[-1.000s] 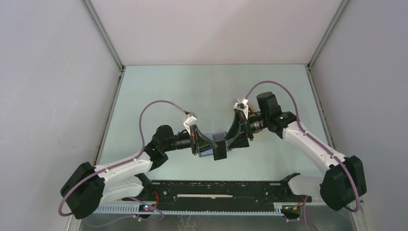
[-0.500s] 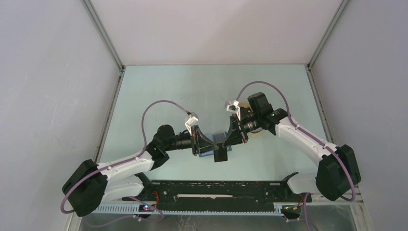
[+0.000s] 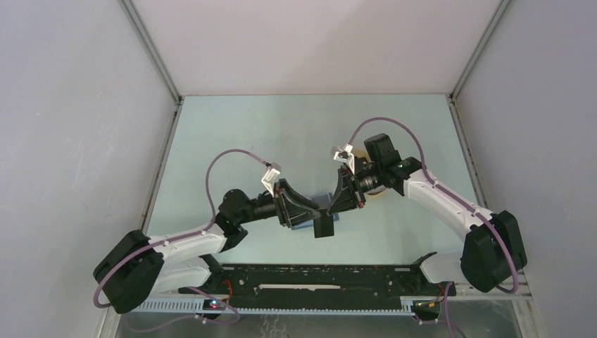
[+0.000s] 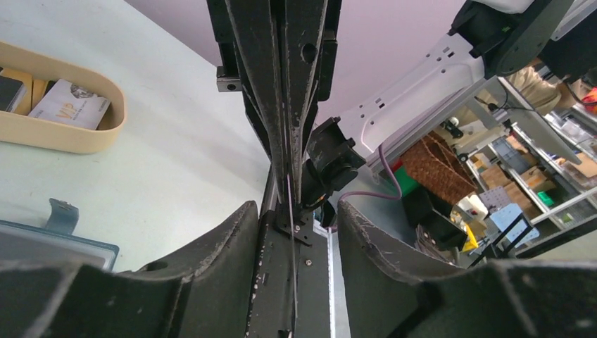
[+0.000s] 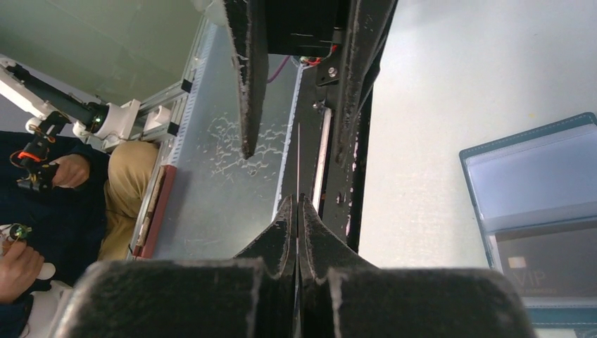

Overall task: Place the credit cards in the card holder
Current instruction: Insert the credit card into the card holder.

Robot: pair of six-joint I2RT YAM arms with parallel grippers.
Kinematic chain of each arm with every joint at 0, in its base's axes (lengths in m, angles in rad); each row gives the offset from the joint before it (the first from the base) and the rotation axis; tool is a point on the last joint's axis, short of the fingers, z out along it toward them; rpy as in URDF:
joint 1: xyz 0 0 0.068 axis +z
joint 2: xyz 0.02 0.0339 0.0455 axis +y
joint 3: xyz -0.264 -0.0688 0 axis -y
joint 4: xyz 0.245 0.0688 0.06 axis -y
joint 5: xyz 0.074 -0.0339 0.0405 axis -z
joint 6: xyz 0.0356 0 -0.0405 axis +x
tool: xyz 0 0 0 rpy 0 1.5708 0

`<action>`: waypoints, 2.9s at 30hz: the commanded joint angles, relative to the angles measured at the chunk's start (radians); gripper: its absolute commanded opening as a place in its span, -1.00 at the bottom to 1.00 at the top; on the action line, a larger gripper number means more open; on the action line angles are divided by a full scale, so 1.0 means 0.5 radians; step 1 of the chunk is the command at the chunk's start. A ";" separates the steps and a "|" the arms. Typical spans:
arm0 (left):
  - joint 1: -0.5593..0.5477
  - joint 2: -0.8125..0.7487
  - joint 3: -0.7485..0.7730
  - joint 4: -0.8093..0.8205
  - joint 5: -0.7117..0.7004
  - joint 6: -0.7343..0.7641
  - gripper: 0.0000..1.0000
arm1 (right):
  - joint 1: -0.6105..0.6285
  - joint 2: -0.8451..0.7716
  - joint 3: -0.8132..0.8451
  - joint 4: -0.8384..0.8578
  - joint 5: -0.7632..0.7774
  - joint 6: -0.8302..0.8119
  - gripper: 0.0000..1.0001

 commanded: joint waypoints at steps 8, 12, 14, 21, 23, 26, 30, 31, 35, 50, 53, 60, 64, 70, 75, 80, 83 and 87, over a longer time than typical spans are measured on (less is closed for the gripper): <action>0.000 0.142 -0.124 0.468 -0.091 -0.209 -0.10 | -0.059 -0.018 0.077 0.016 -0.121 0.039 -1.00; 0.000 0.169 -0.120 0.468 -0.091 -0.215 -0.20 | -0.064 -0.013 0.076 0.024 -0.098 0.052 -1.00; -0.002 0.183 -0.117 0.468 -0.088 -0.217 -0.27 | -0.064 -0.012 0.077 0.028 -0.095 0.057 -1.00; -0.016 0.239 -0.106 0.471 -0.085 -0.220 -0.35 | -0.076 -0.008 0.077 0.037 -0.080 0.064 -1.00; -0.014 0.249 -0.105 0.480 -0.078 -0.225 -0.47 | -0.075 -0.004 0.077 0.036 -0.080 0.064 -1.00; -0.015 0.262 -0.099 0.501 -0.060 -0.236 -0.77 | -0.075 0.001 0.077 0.036 -0.080 0.064 -1.00; -0.015 0.269 -0.108 0.510 -0.055 -0.236 -1.00 | -0.075 0.001 0.075 0.034 -0.073 0.063 -1.00; -0.014 0.265 -0.121 0.519 -0.070 -0.235 -1.00 | -0.075 -0.002 0.077 0.030 -0.063 0.058 -0.91; -0.003 0.224 -0.212 0.491 -0.195 -0.208 -1.00 | -0.077 -0.063 0.077 -0.031 0.062 -0.071 0.13; 0.213 -0.056 -0.200 -0.543 -1.025 -0.172 -1.00 | -0.018 -0.039 0.004 0.026 1.101 -0.278 -0.19; 0.221 0.082 -0.111 -0.577 -1.053 -0.185 -1.00 | 0.025 0.136 0.059 0.031 1.115 -0.150 -0.43; 0.222 0.428 -0.037 -0.375 -1.103 -0.301 -1.00 | 0.143 0.538 0.244 -0.045 1.307 0.062 -0.72; 0.223 0.552 -0.037 -0.277 -1.142 -0.344 -1.00 | 0.184 0.688 0.314 -0.094 1.397 0.087 -0.79; 0.224 0.630 -0.051 -0.177 -1.183 -0.356 -1.00 | 0.194 0.782 0.333 -0.108 1.508 0.097 -0.84; 0.222 0.647 -0.042 -0.172 -1.212 -0.358 -1.00 | 0.195 0.859 0.368 -0.166 1.584 0.079 -0.87; 0.221 0.711 -0.022 -0.131 -1.183 -0.385 -1.00 | 0.204 0.902 0.387 -0.200 1.617 0.062 -0.88; 0.220 0.741 -0.022 -0.114 -1.171 -0.413 -1.00 | 0.213 0.916 0.391 -0.204 1.641 0.050 -0.89; 0.208 0.790 -0.021 -0.080 -1.154 -0.433 -1.00 | 0.233 0.952 0.410 -0.241 1.673 0.018 -0.90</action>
